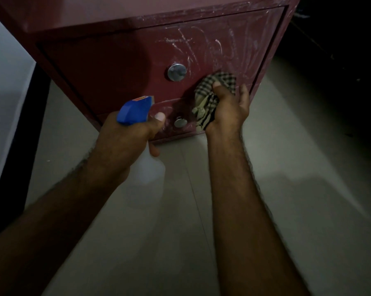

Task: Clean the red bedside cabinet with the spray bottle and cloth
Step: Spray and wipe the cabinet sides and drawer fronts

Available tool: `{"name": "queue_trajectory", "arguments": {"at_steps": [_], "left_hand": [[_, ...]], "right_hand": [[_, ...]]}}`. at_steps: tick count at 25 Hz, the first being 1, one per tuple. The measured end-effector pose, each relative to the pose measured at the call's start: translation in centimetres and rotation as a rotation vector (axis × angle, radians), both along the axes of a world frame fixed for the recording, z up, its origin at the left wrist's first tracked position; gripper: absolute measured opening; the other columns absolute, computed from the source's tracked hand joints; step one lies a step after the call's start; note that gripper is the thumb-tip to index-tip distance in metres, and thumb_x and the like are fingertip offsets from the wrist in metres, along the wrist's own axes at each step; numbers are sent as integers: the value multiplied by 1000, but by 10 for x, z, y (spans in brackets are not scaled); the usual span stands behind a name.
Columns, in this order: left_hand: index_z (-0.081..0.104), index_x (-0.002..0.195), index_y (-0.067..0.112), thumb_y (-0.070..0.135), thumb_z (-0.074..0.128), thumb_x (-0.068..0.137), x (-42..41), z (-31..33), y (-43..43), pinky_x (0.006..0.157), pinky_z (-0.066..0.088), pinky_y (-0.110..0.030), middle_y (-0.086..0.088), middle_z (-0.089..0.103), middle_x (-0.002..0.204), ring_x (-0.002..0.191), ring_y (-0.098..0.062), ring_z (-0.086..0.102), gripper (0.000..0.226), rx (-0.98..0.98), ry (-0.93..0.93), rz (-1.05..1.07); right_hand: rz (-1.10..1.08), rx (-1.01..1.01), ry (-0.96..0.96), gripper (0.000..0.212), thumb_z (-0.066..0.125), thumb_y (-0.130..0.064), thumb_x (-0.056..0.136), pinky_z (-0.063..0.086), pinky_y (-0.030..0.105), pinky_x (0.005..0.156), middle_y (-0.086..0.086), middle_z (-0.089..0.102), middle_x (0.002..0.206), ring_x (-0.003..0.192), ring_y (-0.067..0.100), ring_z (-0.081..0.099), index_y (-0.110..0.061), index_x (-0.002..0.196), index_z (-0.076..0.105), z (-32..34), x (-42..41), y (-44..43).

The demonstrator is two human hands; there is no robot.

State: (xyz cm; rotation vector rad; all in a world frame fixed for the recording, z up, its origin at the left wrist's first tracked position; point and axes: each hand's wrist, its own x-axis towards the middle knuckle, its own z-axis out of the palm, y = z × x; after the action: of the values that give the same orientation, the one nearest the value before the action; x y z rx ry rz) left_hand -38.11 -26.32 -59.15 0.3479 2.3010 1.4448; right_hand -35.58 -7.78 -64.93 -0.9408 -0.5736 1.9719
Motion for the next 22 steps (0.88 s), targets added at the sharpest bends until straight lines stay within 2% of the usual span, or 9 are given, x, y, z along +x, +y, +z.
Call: {"name": "queue_trajectory", "arguments": {"at_steps": [3,6,8,10,12,17,22], "left_hand": [[59,105,-1,36,72,89,2,0,3,81,58,-48,-12,67,85,55,-18,67,42,23,-1,-7],[59,99,2,36,72,89,3,-1,6,83,57,-52,-14,68,84,56,-20,68,38,27,1,-26],[57,104,-4,36,73,88,3,-2,8,83,58,-56,-24,65,87,58,-25,67,46,39,-5,-25],[58,109,-3,38,73,88,3,-1,9,80,59,-54,-33,63,97,58,-25,68,49,28,-11,-29],[59,109,0,39,72,88,3,-1,10,79,59,-50,-32,64,102,62,-25,69,46,3,-16,-35],[60,106,1,39,71,89,3,0,13,77,59,-49,-30,65,101,59,-21,68,43,-7,-26,-35],[58,110,0,39,71,89,4,-1,14,82,58,-55,-29,66,101,60,-23,69,46,8,-38,-36]], "right_hand": [[-12,-87,-72,73,73,13,84,65,53,79,16,70,126,98,35,75,-17,148,53,-9,1,1],[-49,0,7,77,75,10,83,65,53,82,13,69,130,101,33,75,-17,151,52,-2,1,13],[-65,50,14,79,77,10,81,64,53,85,10,68,131,104,32,74,-18,150,52,-1,2,19],[-56,-3,-34,75,76,11,80,65,53,82,12,70,129,102,33,75,-17,146,56,-7,2,20],[-51,-63,-63,74,73,13,80,65,54,80,15,70,127,100,34,76,-16,146,57,-9,3,21],[-59,9,40,79,74,12,83,64,55,84,14,69,129,103,34,75,-18,152,50,-4,7,27],[-69,-68,19,73,72,13,83,64,56,82,18,70,129,103,35,75,-14,149,53,-12,7,32]]}}
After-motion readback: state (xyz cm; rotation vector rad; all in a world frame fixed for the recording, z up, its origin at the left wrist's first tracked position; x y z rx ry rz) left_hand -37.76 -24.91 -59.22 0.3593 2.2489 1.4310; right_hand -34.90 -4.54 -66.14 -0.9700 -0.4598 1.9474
